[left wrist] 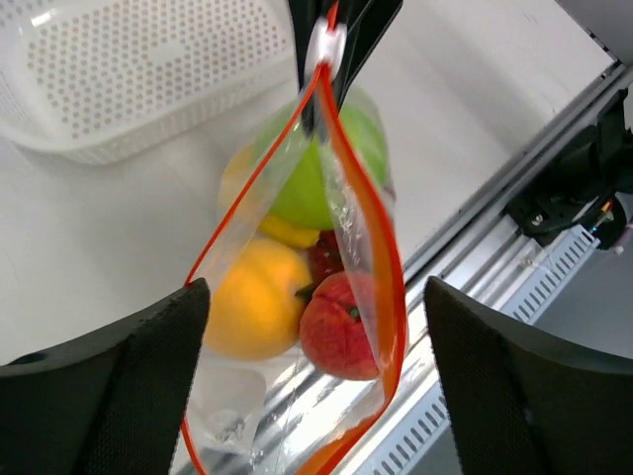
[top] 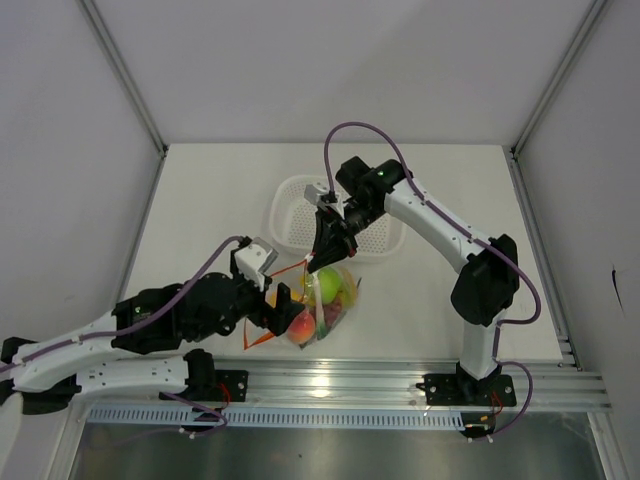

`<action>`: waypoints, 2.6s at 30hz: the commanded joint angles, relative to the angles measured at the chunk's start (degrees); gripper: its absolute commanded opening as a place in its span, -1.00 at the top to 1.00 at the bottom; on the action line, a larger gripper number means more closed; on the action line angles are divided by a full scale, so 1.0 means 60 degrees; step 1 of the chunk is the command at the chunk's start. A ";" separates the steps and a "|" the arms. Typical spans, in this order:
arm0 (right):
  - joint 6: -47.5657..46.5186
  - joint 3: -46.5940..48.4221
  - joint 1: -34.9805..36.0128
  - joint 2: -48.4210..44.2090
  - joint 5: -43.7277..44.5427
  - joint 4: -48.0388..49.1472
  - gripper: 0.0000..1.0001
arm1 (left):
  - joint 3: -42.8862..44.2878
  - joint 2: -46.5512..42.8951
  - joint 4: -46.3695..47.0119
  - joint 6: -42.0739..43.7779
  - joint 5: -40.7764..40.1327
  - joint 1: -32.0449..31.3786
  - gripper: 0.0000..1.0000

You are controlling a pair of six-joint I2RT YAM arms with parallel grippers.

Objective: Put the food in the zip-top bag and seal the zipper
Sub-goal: Adjust the zipper food storage bag at the center of the board, then zip the zipper food storage bag at the center of the board.

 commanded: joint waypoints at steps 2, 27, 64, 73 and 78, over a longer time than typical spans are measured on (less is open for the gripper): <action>0.0119 0.0334 -0.0029 0.0069 -0.1130 -0.1791 1.00 | 0.0575 0.0819 0.1198 0.1134 -0.0357 -0.0038 -0.99; 0.0382 0.0465 0.0190 0.0142 -0.0954 -0.1791 1.00 | 0.0475 0.1833 0.1711 0.2308 -0.0112 0.0781 -0.43; 0.8799 -0.3149 0.0748 -0.2580 0.2166 0.7447 -0.99 | -0.0113 0.1378 0.1463 0.1679 0.2777 0.1529 0.99; 1.0020 -0.4556 0.0322 -0.3563 0.3894 0.9428 -0.99 | -0.0406 0.0821 0.1712 0.1782 0.4535 0.2070 0.99; 0.9861 -0.4910 0.0848 -0.3871 0.4144 0.9518 -0.99 | -0.0421 0.0776 0.1771 0.1796 0.5384 0.2320 0.99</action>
